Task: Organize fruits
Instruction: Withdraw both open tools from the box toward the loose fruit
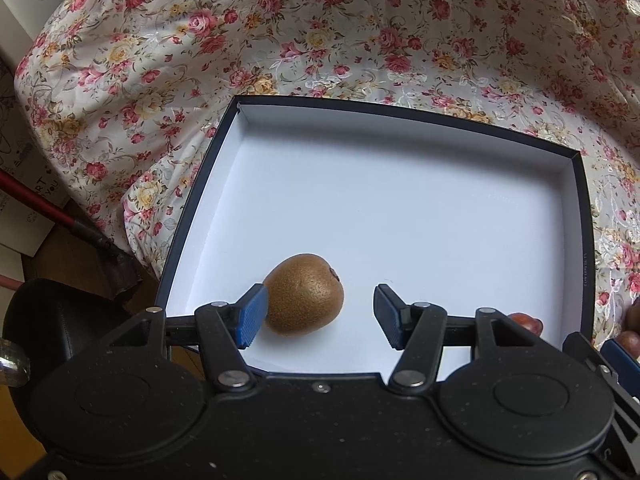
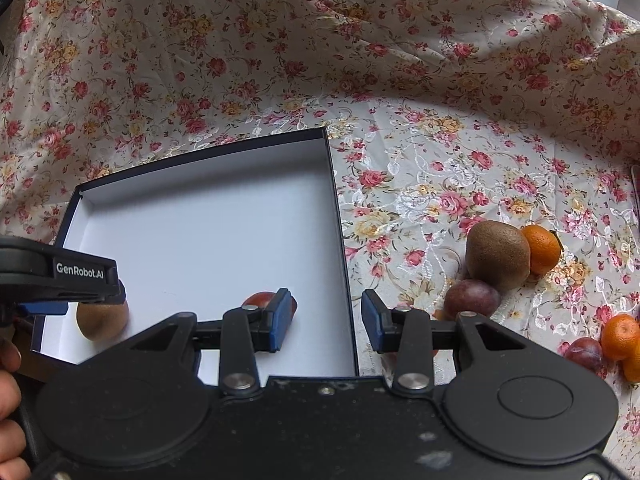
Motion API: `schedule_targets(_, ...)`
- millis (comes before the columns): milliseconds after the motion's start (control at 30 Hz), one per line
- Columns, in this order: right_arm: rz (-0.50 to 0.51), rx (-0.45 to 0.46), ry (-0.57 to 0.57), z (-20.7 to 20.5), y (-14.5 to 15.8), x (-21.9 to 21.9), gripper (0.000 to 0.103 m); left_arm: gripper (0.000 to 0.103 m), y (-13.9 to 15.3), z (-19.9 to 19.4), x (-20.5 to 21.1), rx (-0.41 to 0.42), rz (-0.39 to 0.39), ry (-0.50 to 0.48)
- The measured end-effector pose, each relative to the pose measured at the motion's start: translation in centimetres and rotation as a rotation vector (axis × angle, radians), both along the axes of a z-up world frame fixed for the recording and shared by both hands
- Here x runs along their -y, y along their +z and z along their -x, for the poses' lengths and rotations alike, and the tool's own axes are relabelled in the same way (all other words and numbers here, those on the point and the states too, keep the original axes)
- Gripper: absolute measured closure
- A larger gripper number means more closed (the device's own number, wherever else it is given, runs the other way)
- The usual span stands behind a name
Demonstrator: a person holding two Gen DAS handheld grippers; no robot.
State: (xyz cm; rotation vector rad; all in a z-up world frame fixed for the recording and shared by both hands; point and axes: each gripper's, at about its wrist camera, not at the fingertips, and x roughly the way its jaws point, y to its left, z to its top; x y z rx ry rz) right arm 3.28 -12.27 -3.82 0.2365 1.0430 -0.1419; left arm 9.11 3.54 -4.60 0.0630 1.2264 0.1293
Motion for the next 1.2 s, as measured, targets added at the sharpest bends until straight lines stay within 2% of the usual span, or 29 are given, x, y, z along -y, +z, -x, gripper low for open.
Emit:
schedule_targets(400, 0.006, -0.031, -0.079, 2.3, 1.2, 4.6, 0.062, 0.041, 1.2, 0.9, 5.1, 0.018, 0.008, -0.088)
schedule_targets(1200, 0.011, -0.093, -0.311, 8.3, 2.2, 15.8, 0.062, 0.041, 2.1, 3.8, 15.4, 0.023, 0.014, -0.278)
